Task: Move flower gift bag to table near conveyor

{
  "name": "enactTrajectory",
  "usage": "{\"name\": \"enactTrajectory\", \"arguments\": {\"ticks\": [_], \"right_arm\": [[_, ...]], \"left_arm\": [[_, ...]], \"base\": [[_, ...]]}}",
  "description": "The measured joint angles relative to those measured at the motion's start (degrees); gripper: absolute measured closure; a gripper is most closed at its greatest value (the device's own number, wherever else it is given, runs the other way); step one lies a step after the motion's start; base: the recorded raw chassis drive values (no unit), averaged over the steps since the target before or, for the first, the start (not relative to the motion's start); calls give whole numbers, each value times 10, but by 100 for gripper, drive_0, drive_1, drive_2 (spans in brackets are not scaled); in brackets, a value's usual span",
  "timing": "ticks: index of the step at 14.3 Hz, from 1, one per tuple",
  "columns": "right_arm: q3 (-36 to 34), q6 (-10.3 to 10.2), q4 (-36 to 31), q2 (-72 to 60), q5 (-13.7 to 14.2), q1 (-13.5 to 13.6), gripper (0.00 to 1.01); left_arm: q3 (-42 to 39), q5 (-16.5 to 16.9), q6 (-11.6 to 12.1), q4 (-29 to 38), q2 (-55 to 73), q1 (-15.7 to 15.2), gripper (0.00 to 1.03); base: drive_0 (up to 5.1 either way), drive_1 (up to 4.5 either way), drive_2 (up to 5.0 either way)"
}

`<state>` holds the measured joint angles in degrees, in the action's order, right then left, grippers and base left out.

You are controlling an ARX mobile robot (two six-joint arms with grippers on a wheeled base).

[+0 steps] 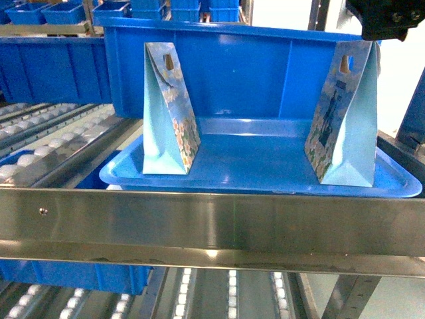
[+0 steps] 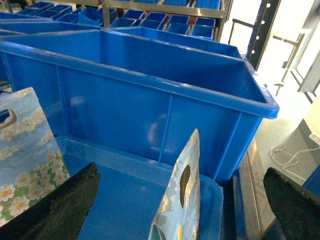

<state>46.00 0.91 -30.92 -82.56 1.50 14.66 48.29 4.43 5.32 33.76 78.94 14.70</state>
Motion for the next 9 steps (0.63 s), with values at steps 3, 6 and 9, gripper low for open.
{"name": "enactTrajectory", "arguments": {"ticks": [3, 6, 9], "right_arm": [[49, 6, 45, -47, 0, -14, 3], [76, 6, 106, -94, -7, -24, 3], [103, -12, 129, -126, -29, -27, 3]], "left_arm": [[0, 0, -4, 0, 0, 0, 5], [0, 0, -4, 0, 0, 0, 5], [0, 0, -4, 0, 0, 0, 5]], "base": [[0, 0, 0], [0, 0, 0], [0, 0, 0]]}}
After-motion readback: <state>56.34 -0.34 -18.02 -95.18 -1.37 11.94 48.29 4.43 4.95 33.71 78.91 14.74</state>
